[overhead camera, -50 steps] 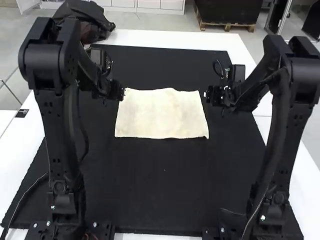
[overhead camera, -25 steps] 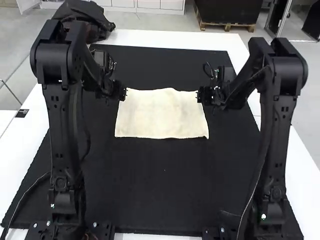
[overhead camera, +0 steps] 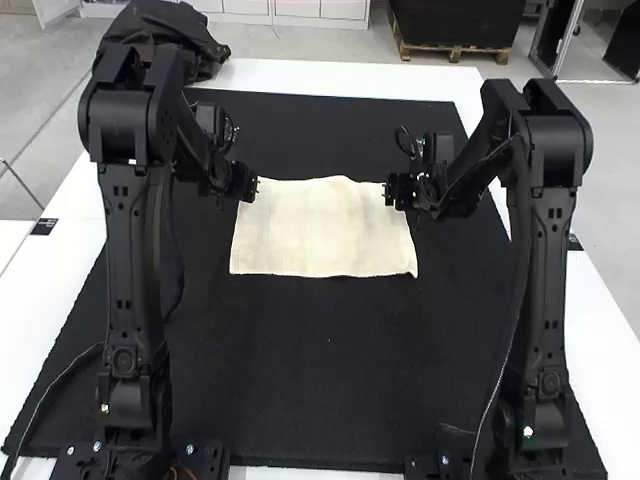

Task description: Fold the towel.

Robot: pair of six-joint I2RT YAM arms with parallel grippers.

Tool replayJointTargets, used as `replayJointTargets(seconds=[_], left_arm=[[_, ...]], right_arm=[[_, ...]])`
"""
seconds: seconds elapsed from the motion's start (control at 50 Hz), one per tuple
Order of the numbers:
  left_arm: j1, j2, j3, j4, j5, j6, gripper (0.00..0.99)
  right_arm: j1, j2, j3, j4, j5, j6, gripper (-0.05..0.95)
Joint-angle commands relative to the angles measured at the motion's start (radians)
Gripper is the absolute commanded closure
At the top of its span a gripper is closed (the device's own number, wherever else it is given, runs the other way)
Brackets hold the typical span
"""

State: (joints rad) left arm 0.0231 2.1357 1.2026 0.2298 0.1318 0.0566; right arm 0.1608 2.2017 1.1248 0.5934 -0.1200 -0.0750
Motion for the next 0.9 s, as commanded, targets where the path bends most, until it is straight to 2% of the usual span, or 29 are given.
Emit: replayJointTargets(seconds=[0.0,0.54,0.64,0.68,0.72,0.74,0.76,0.8,0.88], left_arm=[[-0.006,0.023,0.034,0.005,0.012,0.012,0.039],[-0.005,0.072,0.041,0.003,0.008,0.020,0.039],[-0.006,0.078,0.041,0.009,0.005,0.020,0.069],[-0.006,0.078,0.041,0.013,0.005,0.019,0.110],[-0.006,0.079,0.043,0.014,0.005,0.017,0.151],[-0.006,0.081,0.041,0.014,0.005,0.017,0.172],[-0.006,0.082,0.041,0.013,0.005,0.019,0.192],[-0.006,0.082,0.041,0.006,0.005,0.019,0.241],[-0.006,0.082,0.034,0.011,0.008,0.019,0.382]], right_arm=[[0.003,0.016,0.024,0.006,0.020,-0.002,-0.01],[0.000,0.076,0.029,0.008,0.020,-0.048,-0.01],[0.006,0.087,0.032,0.006,0.020,-0.062,0.00],[0.008,0.090,0.035,0.003,0.020,-0.072,0.10],[0.011,0.093,0.035,0.003,0.019,-0.088,0.25],[0.013,0.093,0.035,0.003,0.016,-0.092,0.35],[0.014,0.092,0.035,0.005,0.010,-0.098,0.50],[0.014,0.092,0.033,0.008,-0.009,-0.098,0.71],[0.008,0.096,0.035,0.006,-0.035,-0.094,0.73]])
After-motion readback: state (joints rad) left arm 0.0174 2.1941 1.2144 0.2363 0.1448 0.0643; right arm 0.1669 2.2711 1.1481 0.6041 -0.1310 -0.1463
